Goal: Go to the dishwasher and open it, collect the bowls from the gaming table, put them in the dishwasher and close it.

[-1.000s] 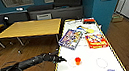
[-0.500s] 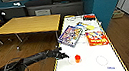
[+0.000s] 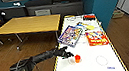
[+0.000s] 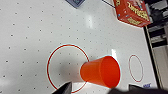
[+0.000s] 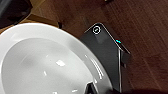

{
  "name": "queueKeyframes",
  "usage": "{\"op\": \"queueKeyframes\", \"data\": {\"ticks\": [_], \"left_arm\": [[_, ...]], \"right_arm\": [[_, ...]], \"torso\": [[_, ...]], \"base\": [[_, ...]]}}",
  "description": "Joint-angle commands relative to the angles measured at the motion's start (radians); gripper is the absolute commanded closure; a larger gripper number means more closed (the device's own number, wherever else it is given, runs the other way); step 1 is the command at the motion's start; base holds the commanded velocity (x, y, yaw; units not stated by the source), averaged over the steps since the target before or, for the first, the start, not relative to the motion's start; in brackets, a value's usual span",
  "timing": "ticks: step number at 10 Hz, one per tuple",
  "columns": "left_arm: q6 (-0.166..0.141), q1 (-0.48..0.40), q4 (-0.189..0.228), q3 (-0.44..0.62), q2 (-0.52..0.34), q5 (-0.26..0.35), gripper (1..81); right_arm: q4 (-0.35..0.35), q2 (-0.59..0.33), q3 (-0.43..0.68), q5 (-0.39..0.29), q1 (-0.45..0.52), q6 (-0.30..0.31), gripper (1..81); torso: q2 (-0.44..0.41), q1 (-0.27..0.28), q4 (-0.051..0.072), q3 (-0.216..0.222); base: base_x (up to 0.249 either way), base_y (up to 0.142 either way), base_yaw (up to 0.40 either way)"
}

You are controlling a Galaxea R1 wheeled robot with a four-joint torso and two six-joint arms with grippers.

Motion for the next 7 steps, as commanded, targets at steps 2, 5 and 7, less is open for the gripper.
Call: {"op": "queueKeyframes", "data": {"ticks": [2, 5, 7], "left_arm": [[-0.035, -0.164, -0.011, -0.072, 0.08, 0.033, 1.0], [-0.044, -0.164, -0.008, -0.199, 0.172, 0.047, 1.0], [-0.042, -0.164, -0.005, -0.25, 0.218, 0.057, 1.0]], "right_arm": [[-0.042, -0.052, 0.029, -0.052, 0.01, 0.002, 81.1], [-0.04, -0.049, 0.023, -0.052, 0.01, 0.005, 81.1], [-0.042, -0.048, 0.02, -0.052, 0.01, 0.005, 81.1]], "torso": [[0.0, 0.0, 0.0, 0.0], [0.0, 0.0, 0.0, 0.0], [0.0, 0.0, 0.0, 0.0]], "base": [[0.0, 0.0, 0.0], [0.0, 0.0, 0.0], [0.0, 0.0, 0.0]]}}
